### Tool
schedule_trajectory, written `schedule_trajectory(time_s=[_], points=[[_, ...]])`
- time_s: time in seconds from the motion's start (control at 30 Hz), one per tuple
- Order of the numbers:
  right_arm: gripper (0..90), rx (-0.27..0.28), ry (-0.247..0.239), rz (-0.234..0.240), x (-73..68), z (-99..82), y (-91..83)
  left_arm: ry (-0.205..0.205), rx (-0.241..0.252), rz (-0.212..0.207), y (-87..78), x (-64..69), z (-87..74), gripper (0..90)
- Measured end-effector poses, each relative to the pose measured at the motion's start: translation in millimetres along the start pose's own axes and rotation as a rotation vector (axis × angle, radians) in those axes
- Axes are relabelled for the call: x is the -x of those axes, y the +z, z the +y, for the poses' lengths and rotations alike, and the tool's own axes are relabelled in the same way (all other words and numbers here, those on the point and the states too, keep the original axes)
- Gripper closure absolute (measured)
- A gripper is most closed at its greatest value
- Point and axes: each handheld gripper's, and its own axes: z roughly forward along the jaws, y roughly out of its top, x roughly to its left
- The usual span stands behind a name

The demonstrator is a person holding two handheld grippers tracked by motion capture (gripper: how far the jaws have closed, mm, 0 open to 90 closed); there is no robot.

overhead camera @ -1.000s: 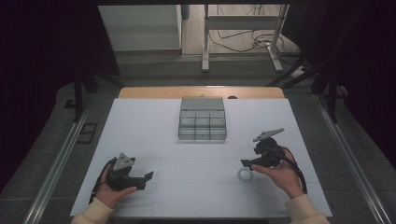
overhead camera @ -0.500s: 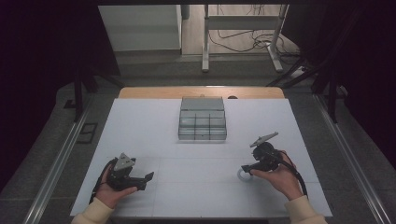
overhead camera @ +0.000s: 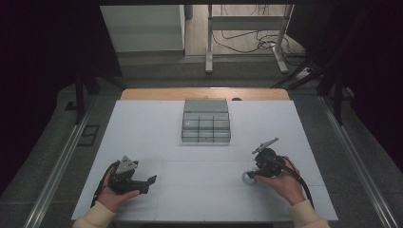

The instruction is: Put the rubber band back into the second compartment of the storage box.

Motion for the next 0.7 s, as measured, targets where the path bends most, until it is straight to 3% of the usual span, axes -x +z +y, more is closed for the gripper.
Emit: schedule_trajectory(time_s=[0.7], points=[[71.2,-0.043,-0.053,-0.01,-4.8,-1.4,5.7,0.002,-0.002,0.0,0.4,0.1,-0.1,9.2]])
